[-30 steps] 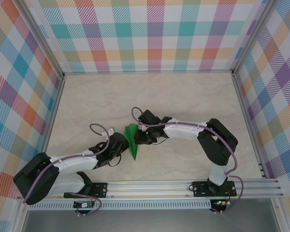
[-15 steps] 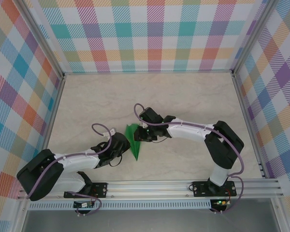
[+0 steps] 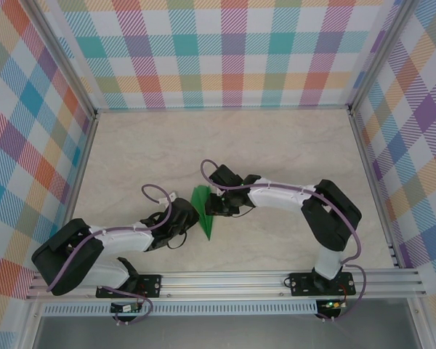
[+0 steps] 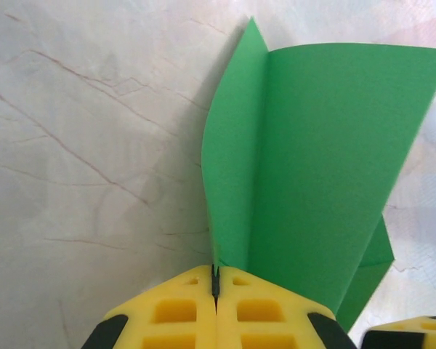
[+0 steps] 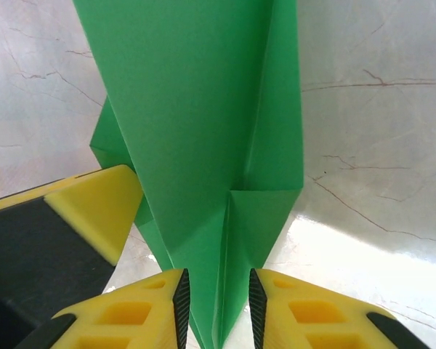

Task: Fold a paper plane with a square sheet of paper (pick it up from the middle)
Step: Turn over a paper plane at the center of the table.

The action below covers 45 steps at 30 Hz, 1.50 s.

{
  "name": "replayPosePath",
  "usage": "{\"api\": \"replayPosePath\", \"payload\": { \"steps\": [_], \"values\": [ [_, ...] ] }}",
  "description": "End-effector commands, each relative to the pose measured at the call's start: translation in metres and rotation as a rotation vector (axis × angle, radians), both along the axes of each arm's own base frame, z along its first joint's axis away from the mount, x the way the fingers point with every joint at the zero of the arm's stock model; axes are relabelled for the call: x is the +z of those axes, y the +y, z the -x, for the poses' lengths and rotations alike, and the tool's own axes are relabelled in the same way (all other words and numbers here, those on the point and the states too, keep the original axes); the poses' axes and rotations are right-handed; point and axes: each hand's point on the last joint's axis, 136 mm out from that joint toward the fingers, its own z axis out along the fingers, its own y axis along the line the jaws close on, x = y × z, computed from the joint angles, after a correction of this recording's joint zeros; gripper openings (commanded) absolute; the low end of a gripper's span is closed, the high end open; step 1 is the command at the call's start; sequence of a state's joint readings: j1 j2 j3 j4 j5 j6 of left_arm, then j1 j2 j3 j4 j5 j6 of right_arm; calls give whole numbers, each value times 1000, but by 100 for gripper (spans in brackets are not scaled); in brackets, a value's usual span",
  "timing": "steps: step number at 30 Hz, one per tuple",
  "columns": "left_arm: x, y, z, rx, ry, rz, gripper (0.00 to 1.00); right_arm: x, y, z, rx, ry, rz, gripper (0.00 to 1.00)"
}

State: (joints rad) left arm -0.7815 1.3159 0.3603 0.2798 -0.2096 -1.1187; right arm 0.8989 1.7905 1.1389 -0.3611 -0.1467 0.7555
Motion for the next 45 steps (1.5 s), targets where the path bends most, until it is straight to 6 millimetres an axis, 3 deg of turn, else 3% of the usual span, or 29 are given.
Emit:
{"api": "replayPosePath", "payload": {
  "steps": [1, 30, 36, 42, 45],
  "values": [
    [13, -6, -9, 6, -32, 37, 1, 2, 9, 4, 22, 20, -14, 29],
    [24, -18, -10, -27, -49, 102, 0, -15, 16, 19, 74, 100, -40, 43],
    [28, -19, -8, -28, -49, 131, 0, -22, 9, 19, 52, 90, -19, 34],
    [33, -18, -6, -30, -36, 163, 24, -20, 6, 18, 65, 64, -16, 33],
    [37, -13, -8, -29, -34, 179, 31, -17, 7, 18, 74, 54, -27, 33]
  ]
}}
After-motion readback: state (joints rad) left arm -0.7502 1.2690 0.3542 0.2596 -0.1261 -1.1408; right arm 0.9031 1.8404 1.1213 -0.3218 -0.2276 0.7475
